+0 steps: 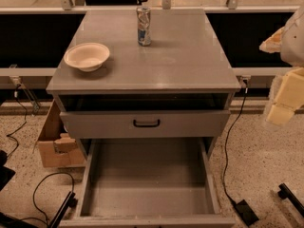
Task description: Close middle drawer
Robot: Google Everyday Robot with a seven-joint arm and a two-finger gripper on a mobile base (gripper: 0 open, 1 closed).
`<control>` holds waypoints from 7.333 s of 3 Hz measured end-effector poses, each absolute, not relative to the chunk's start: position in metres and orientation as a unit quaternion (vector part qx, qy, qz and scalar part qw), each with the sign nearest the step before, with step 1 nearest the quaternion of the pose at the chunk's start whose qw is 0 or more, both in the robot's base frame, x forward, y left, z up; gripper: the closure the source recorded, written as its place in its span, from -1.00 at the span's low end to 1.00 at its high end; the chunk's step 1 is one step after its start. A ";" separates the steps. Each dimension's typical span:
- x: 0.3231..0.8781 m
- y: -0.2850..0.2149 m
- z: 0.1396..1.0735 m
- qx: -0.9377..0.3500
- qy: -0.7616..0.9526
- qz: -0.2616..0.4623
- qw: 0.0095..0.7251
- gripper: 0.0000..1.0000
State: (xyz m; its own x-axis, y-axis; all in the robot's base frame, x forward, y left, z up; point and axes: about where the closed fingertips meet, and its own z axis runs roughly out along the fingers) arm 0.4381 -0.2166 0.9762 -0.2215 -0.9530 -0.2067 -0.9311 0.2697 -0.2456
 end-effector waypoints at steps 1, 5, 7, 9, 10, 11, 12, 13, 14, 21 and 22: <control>0.438 -0.217 0.976 -0.603 0.781 -0.034 0.159 -1.00; 0.381 -0.195 0.789 -0.594 0.791 -0.026 0.145 -1.00; 0.344 -0.204 0.635 -0.568 0.821 -0.001 0.053 -0.18; 0.319 -0.206 0.579 -0.537 0.842 0.031 0.036 0.75; 0.319 -0.205 0.579 -0.538 0.842 0.029 0.036 1.00; 0.305 -0.193 0.546 -0.534 0.843 0.055 0.031 1.00; 0.278 -0.173 0.483 -0.530 0.842 0.098 0.024 1.00; 0.260 -0.149 0.419 -0.519 0.842 0.143 0.034 1.00; 0.263 -0.121 0.365 -0.499 0.843 0.189 0.070 1.00; 0.410 -0.092 0.342 -0.507 0.826 0.166 0.183 1.00; 0.441 -0.104 0.349 -0.511 0.825 0.146 0.193 1.00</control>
Offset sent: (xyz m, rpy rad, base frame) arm -0.0185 0.0214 -0.0647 0.0329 0.0215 0.0182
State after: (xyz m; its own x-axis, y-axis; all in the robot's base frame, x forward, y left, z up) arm 0.4407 -0.1036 0.3491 -0.4034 -0.7865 -0.4676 -0.8994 0.4350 0.0443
